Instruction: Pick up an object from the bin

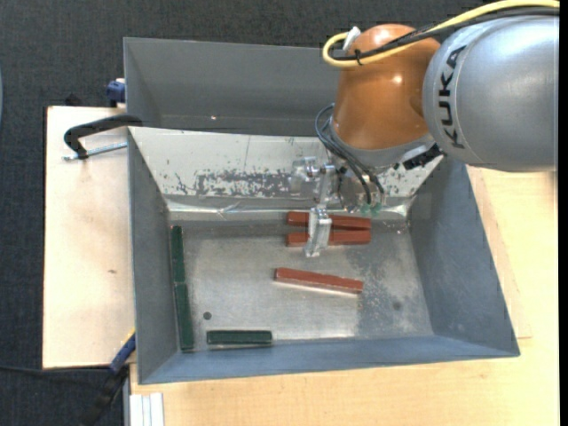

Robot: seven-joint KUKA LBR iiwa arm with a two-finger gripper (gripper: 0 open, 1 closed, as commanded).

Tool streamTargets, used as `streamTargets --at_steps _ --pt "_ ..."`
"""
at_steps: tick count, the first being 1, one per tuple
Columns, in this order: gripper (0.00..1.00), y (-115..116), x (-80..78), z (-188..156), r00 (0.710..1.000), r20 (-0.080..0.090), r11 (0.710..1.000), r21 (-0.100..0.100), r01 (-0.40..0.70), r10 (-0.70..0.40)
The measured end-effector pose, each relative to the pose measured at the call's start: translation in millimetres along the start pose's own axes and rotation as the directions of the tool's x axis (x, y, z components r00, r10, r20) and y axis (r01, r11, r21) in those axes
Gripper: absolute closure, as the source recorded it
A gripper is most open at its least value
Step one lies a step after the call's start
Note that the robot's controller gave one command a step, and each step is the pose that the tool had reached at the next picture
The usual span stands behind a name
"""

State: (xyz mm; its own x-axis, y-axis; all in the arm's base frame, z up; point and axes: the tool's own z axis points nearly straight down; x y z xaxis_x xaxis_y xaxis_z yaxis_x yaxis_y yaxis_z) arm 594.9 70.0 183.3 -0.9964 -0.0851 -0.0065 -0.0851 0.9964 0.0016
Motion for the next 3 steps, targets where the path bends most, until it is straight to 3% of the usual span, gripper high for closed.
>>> streamTargets --at_steps 1,2,3 --pt "0.0 -5.8 4.3 12.0 1.0 -0.002 1.0 0.001 0.023 -0.023" --pt "0.0 -16.5 8.6 74.4 0.988 -0.001 0.988 0.001 0.154 -0.154" --pt "0.0 -30.0 18.7 102.6 0.999 -0.013 0.999 -0.001 0.051 -0.051"
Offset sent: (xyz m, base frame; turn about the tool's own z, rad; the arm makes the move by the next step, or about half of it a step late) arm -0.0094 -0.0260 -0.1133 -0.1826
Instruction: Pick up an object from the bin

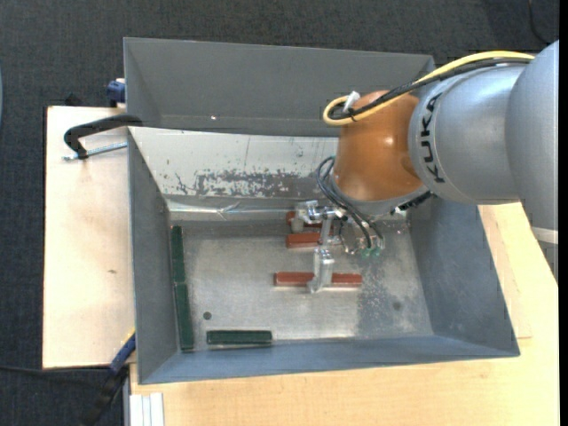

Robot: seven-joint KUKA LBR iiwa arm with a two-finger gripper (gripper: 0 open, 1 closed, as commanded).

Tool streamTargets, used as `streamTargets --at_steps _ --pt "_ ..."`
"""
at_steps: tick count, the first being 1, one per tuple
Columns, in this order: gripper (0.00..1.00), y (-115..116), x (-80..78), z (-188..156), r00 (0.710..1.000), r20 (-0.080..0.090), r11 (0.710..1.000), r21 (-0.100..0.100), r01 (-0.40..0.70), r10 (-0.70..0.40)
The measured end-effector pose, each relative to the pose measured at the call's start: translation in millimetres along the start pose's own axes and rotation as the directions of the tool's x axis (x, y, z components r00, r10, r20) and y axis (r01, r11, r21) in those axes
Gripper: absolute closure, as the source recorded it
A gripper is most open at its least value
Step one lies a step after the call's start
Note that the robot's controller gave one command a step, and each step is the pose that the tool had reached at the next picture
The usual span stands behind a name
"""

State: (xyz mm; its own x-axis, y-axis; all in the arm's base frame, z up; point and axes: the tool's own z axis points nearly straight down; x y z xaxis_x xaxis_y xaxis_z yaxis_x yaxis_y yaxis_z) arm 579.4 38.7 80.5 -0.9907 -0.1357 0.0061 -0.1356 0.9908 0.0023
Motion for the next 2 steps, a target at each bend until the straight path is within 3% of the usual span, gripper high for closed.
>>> streamTargets --at_steps 1,2 --pt "1.0 0.5 -9.7 2.0 0.992 0.009 0.992 0.001 -0.124 0.124" --pt "1.0 0.5 -9.7 2.0 0.992 0.009 0.992 0.001 -0.124 0.124"
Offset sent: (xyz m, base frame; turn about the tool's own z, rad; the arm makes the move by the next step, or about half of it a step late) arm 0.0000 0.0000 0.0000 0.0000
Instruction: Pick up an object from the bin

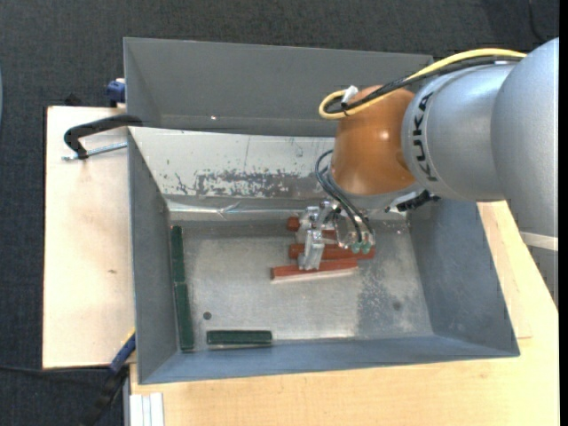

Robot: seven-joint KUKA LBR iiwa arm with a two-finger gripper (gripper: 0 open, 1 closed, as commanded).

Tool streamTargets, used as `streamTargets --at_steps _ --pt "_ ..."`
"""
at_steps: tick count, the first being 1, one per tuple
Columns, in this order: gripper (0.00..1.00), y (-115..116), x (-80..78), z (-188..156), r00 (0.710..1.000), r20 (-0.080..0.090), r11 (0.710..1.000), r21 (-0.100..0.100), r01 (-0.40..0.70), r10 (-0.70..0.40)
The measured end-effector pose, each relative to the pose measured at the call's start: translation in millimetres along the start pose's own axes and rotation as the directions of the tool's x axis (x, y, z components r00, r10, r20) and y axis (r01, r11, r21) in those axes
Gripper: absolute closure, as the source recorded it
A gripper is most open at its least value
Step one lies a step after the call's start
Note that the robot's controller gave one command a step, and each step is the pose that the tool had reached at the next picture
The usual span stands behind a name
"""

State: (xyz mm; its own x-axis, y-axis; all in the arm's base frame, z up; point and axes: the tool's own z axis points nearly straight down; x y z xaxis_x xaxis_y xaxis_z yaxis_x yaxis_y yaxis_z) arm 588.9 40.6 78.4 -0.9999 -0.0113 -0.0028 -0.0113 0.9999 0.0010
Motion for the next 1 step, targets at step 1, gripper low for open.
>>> streamTargets --at_steps 1 --pt "1.0 1.7 6.4 -126.2 0.998 0.003 0.998 0.0 0.059 -0.059"
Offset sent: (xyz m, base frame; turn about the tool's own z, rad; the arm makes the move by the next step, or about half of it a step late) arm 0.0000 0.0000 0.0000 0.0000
